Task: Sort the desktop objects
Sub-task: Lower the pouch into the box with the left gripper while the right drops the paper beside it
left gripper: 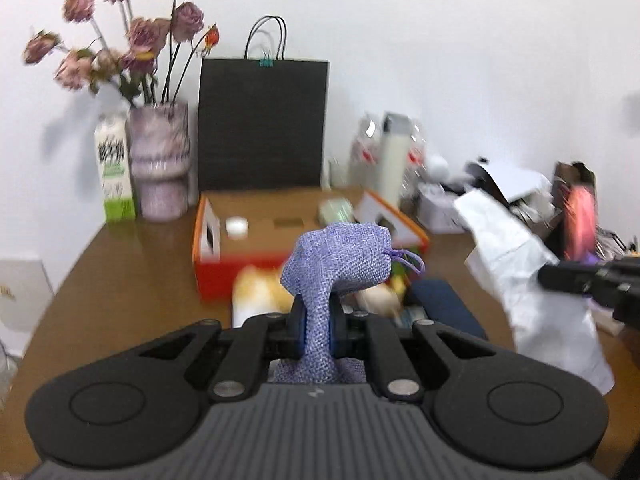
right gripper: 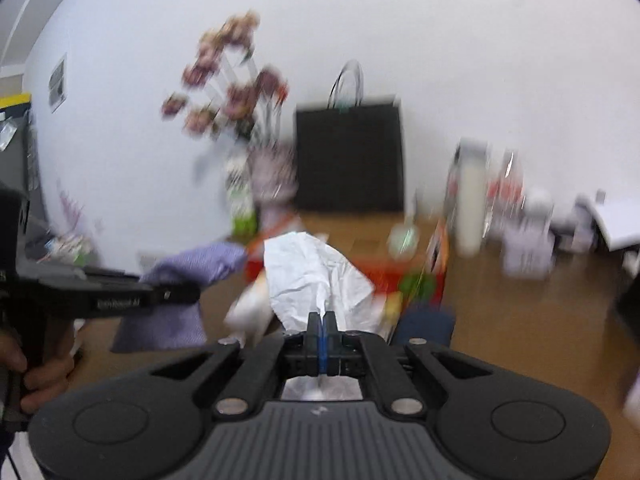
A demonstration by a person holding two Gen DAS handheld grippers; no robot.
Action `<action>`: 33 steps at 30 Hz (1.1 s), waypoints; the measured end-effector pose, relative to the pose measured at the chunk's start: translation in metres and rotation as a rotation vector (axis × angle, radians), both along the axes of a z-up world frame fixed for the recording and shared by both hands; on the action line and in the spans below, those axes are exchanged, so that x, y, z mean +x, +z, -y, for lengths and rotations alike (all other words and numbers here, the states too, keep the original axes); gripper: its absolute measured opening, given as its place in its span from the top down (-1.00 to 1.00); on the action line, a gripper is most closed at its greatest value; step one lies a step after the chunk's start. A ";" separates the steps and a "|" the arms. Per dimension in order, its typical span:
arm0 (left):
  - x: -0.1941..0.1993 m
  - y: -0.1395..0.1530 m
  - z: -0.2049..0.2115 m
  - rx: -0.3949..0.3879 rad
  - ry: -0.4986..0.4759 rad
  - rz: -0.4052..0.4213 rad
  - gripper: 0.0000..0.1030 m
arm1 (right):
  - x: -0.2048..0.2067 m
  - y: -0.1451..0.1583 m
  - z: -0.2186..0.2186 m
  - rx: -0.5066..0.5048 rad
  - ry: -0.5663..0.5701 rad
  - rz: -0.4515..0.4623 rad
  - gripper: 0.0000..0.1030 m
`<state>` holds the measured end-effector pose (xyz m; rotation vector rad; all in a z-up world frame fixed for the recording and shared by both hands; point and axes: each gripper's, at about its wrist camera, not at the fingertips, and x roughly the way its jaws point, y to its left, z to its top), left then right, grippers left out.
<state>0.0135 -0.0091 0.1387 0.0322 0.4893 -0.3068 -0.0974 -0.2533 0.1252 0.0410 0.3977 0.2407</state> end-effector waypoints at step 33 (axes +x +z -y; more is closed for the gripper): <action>0.213 -0.002 -0.016 0.073 0.201 -0.259 -0.99 | 0.348 -0.005 -0.014 -0.141 -0.098 -0.360 -0.53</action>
